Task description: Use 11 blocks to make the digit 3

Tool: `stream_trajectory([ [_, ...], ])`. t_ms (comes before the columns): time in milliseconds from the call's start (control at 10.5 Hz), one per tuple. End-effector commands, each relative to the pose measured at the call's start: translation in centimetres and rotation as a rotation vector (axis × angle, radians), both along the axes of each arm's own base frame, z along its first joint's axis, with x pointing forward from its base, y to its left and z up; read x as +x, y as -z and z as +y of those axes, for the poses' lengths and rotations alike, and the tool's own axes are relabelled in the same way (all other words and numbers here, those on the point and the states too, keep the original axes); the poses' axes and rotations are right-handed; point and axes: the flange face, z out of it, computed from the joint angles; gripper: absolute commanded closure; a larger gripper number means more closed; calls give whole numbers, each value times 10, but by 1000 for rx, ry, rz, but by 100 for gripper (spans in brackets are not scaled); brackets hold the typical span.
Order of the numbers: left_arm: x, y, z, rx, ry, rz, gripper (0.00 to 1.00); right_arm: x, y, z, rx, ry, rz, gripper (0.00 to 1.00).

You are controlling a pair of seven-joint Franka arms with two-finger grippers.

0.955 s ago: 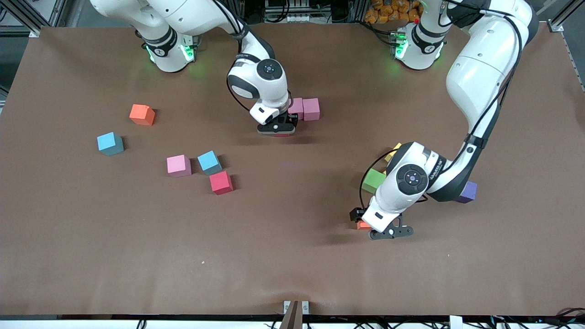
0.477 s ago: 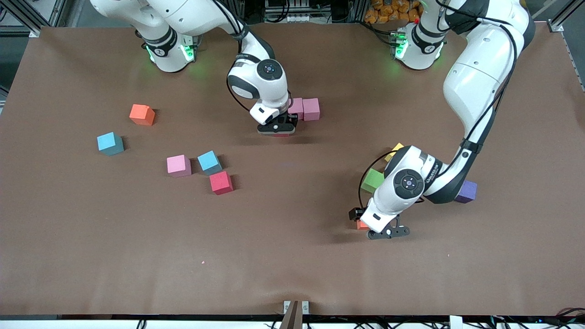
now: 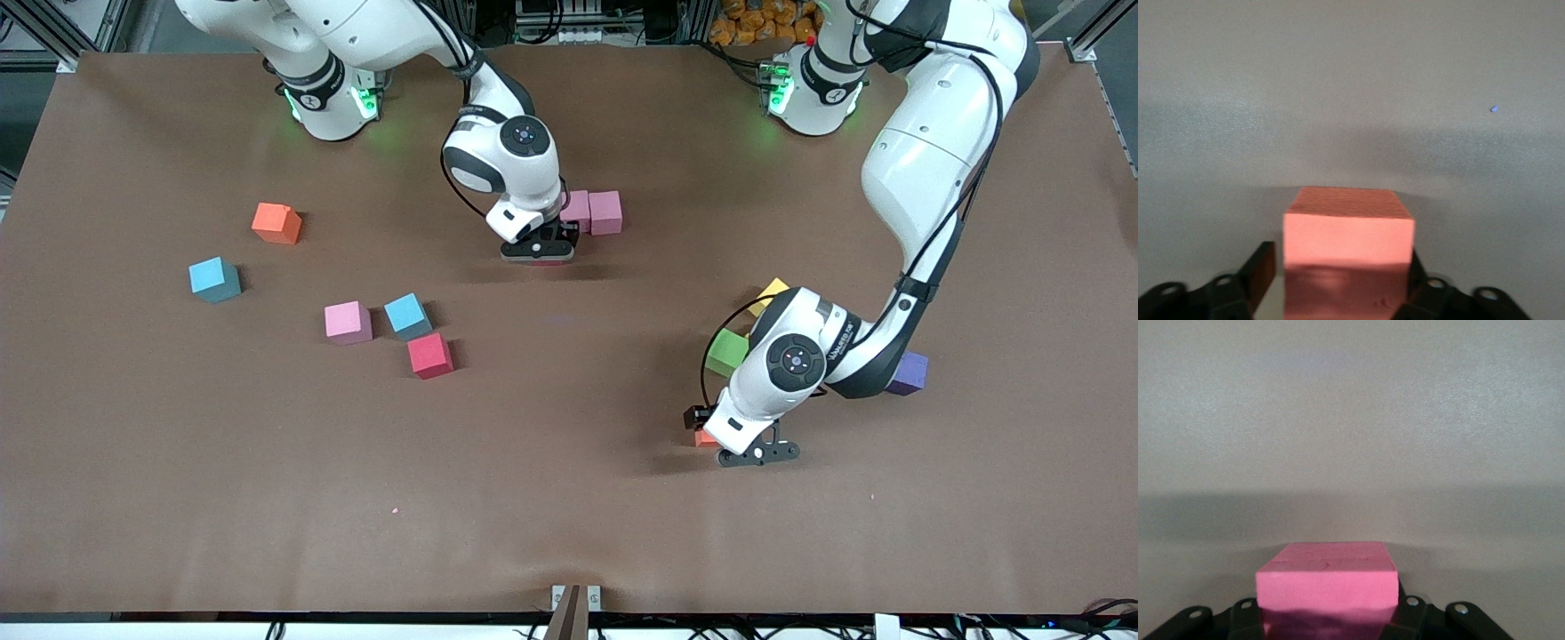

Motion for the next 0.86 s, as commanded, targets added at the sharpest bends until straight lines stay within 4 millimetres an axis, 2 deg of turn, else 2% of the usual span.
stream_trajectory([
  [0,3,-1,-2,-10,7,-4,59,-8,3,-1,-10,-1,-6,46],
  [95,2,-3,-8,-9,16,-7,76,-9,4,-1,-12,-1,-4,41],
  [191,2,-8,-8,-7,16,-13,86,-10,4,-1,-13,0,-4,37],
  [477,8,-55,0,9,5,-57,87,-13,2,1,-12,-5,-1,36],
  [764,0,-104,6,73,-1,-25,87,-13,4,0,-14,-11,-1,37],
])
